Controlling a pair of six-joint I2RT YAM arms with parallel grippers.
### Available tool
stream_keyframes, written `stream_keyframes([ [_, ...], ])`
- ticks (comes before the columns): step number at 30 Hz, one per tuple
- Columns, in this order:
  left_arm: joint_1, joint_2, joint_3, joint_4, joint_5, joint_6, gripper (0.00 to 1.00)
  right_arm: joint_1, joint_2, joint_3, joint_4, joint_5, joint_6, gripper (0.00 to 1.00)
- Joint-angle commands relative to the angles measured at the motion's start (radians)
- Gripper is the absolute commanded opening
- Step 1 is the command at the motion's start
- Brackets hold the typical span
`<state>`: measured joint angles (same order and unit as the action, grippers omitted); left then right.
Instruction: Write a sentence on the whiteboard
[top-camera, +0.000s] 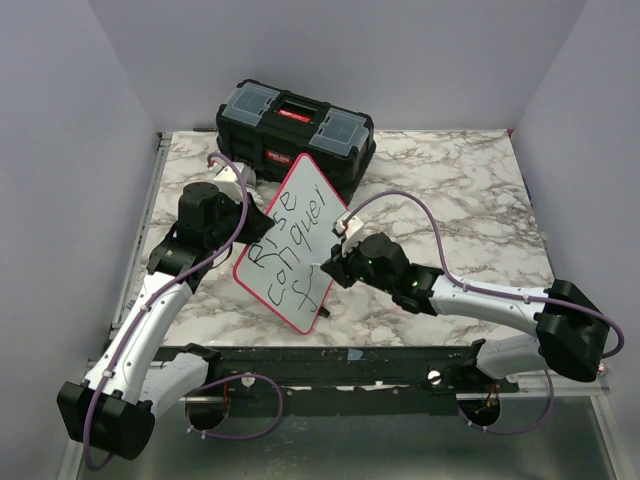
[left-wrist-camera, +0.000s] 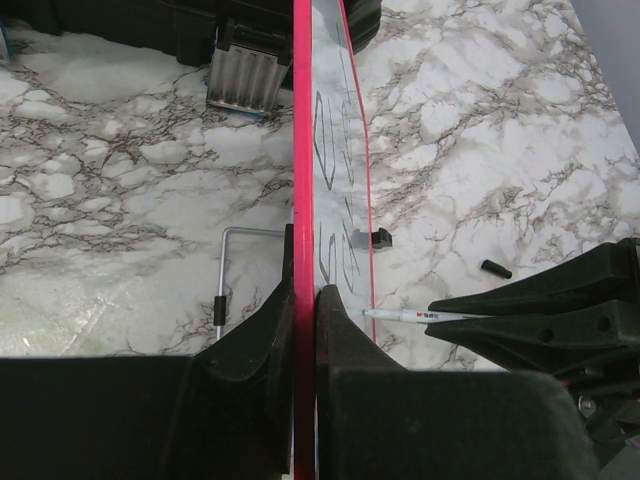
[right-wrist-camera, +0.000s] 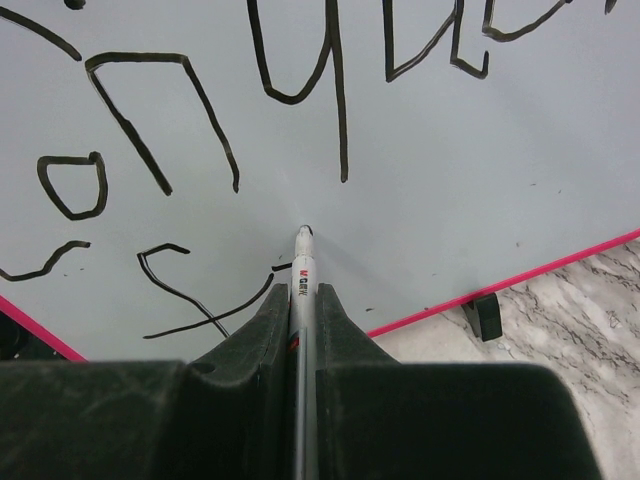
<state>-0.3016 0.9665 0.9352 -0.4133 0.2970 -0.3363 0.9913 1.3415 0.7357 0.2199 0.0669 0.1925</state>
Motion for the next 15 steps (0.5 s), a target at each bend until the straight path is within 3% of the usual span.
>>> stream_keyframes([
  [1,-0.014,0.007,-0.013,-0.082,-0.035,0.105,0.0,-0.001,0.015,0.017,-0.005,-0.088,-0.02,0.01],
  [15,-0.014,0.008,-0.011,-0.082,-0.038,0.106,0.0,-0.002,0.0,-0.033,-0.016,-0.148,-0.017,0.01],
])
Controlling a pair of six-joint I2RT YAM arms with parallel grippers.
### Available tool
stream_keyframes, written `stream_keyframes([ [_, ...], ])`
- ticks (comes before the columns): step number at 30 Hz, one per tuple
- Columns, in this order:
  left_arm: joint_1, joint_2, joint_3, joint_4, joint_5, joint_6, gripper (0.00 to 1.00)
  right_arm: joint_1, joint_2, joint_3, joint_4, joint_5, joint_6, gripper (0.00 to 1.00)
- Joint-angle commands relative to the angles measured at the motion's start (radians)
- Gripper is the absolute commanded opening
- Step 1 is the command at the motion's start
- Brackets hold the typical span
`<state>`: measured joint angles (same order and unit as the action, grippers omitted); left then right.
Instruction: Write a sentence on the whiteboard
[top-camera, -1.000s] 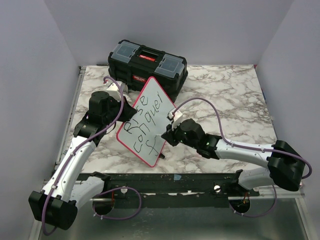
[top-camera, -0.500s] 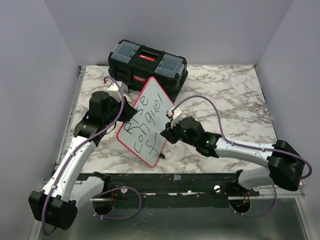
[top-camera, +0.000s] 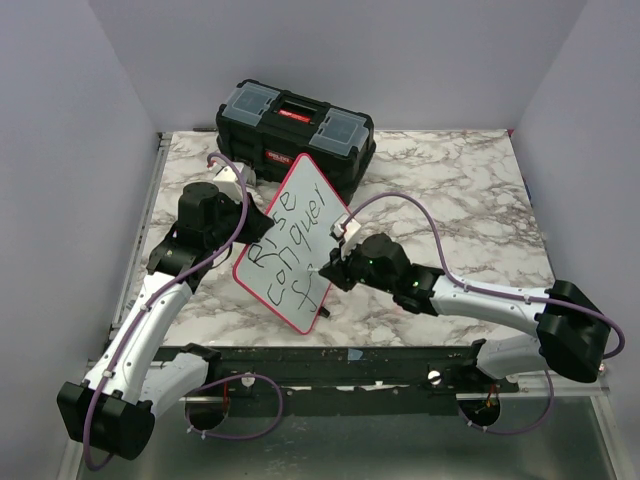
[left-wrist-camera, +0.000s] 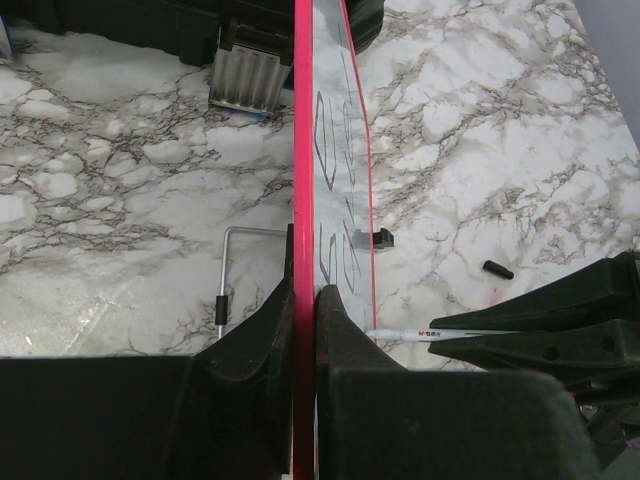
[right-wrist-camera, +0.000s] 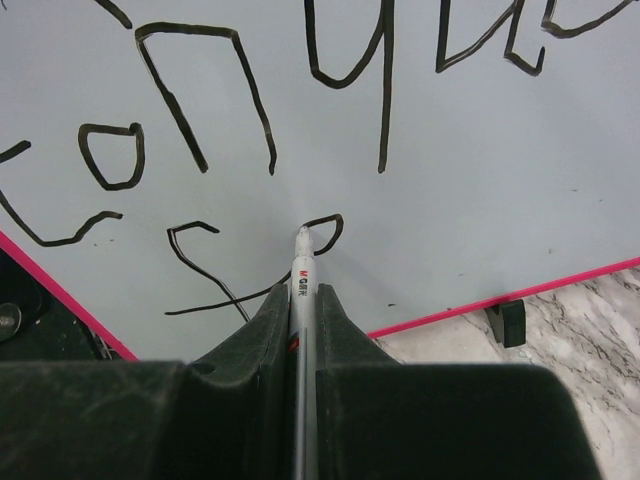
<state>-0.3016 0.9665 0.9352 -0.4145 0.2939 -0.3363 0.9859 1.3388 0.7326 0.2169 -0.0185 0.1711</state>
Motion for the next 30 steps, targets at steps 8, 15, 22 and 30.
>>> stream_keyframes([
  [8,-0.014,0.009,-0.012,-0.081,-0.035,0.105,0.0,0.003,-0.01,-0.067,-0.018,-0.045,0.019,0.01],
  [15,-0.015,0.008,-0.013,-0.081,-0.035,0.106,0.0,0.004,-0.012,-0.078,-0.032,0.006,0.034,0.01],
  [22,-0.014,0.006,-0.013,-0.083,-0.035,0.106,0.0,0.005,-0.003,-0.06,-0.046,0.084,0.037,0.01],
  [30,-0.015,0.003,-0.015,-0.082,-0.036,0.105,0.0,0.004,0.017,-0.01,-0.068,0.133,0.019,0.01],
])
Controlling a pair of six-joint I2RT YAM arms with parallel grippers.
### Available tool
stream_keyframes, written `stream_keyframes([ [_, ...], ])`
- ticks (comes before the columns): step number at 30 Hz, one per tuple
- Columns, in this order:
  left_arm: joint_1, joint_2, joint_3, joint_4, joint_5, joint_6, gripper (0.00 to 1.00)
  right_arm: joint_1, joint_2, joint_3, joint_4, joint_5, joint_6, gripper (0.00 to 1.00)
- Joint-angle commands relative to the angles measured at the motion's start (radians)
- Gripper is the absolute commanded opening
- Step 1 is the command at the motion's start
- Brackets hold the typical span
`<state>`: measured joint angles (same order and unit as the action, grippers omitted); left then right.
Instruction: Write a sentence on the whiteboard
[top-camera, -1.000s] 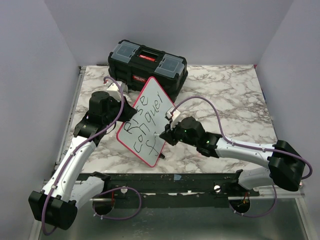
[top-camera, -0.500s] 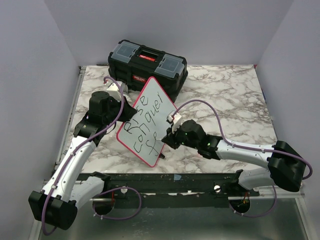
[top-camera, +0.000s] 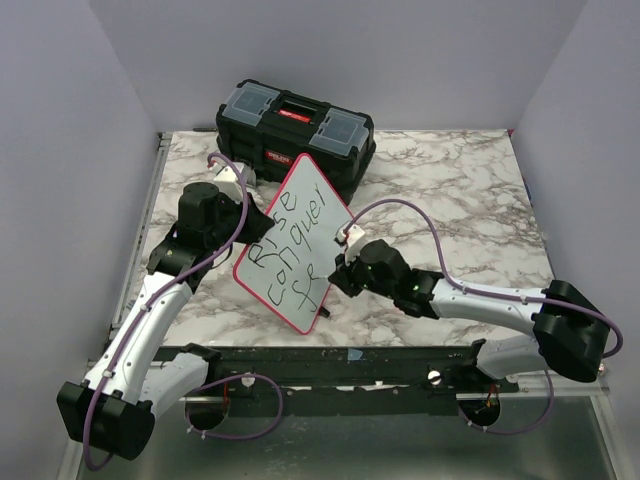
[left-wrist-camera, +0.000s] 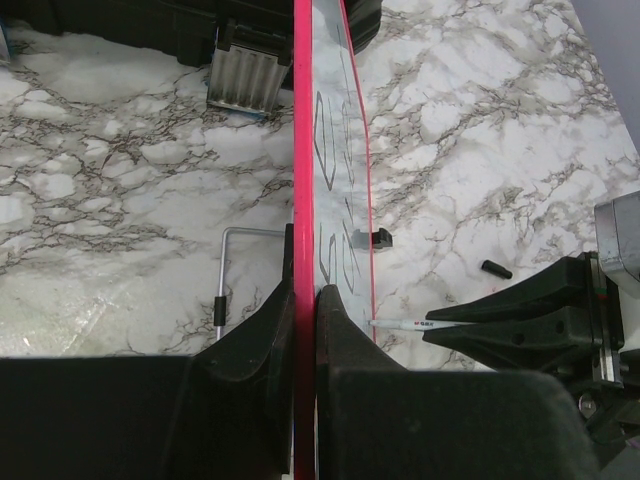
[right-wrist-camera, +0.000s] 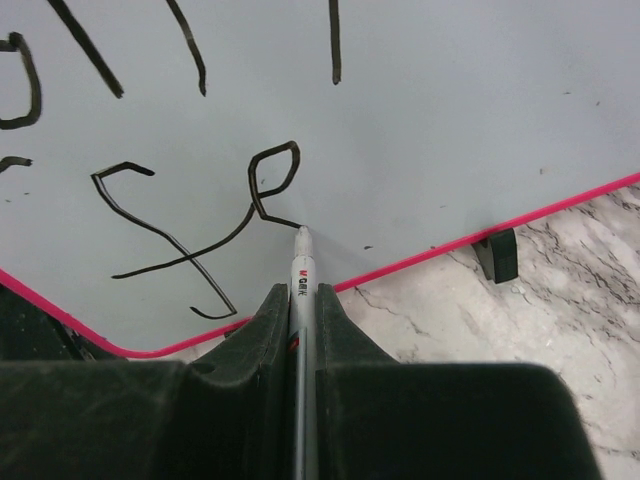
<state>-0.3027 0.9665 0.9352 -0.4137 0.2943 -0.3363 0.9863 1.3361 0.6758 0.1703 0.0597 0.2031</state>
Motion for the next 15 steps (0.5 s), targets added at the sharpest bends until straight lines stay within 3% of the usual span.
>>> stream_keyframes([
  [1,-0.015,0.001,-0.015,-0.083,-0.037,0.105,0.0,0.003,0.021,0.053,-0.025,0.056,-0.014,0.01],
  [10,-0.015,-0.002,-0.015,-0.083,-0.035,0.105,0.0,-0.002,-0.022,0.073,-0.06,0.137,0.001,0.01],
  [15,-0.015,-0.003,-0.015,-0.083,-0.035,0.104,0.0,-0.059,-0.04,0.07,-0.04,0.096,0.044,0.01],
])
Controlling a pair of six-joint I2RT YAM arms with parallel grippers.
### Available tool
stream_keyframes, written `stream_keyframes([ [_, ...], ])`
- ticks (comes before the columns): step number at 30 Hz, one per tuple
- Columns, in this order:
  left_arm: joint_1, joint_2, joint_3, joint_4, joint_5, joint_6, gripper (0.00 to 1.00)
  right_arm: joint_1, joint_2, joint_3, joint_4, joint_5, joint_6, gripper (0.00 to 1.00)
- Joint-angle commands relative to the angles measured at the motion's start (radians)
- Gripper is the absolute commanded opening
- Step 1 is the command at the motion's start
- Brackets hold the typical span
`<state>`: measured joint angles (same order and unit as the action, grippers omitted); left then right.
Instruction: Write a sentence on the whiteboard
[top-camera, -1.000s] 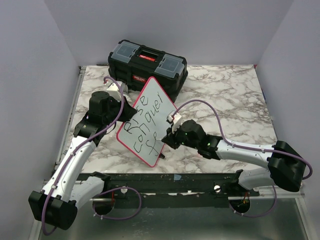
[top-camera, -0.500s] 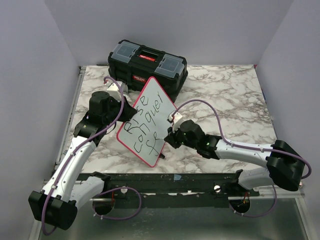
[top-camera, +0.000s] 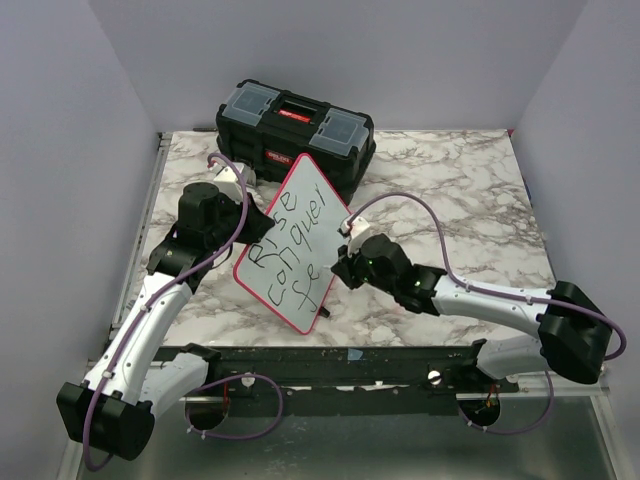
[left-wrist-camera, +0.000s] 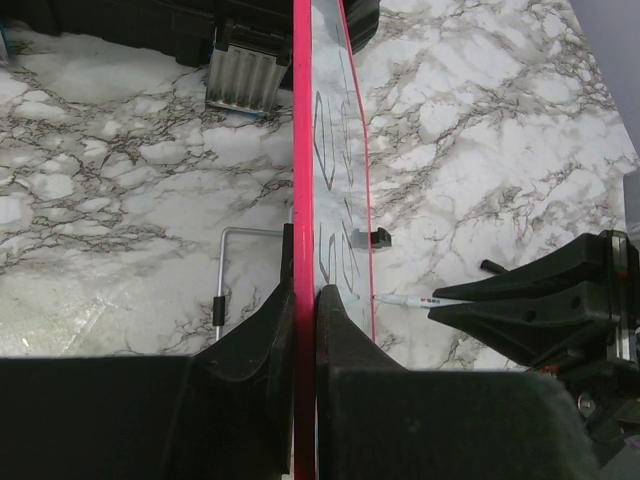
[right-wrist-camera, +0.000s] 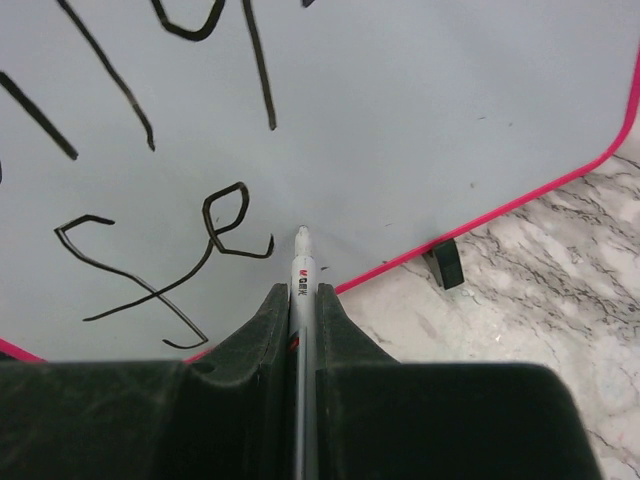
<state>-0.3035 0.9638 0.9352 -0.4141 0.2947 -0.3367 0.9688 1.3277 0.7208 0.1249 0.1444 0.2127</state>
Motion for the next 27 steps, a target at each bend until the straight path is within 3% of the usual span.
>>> stream_keyframes([
  [1,-0.014,0.0,-0.015,-0.083,-0.035,0.105,0.0,-0.056,-0.032,0.025,0.012,-0.003,0.038,0.01],
  [14,-0.017,-0.002,-0.016,-0.083,-0.037,0.105,0.0,-0.153,-0.011,0.04,0.077,-0.171,0.072,0.01],
  [27,-0.017,0.003,-0.015,-0.084,-0.041,0.108,0.0,-0.166,0.037,0.071,0.098,-0.213,0.08,0.01],
])
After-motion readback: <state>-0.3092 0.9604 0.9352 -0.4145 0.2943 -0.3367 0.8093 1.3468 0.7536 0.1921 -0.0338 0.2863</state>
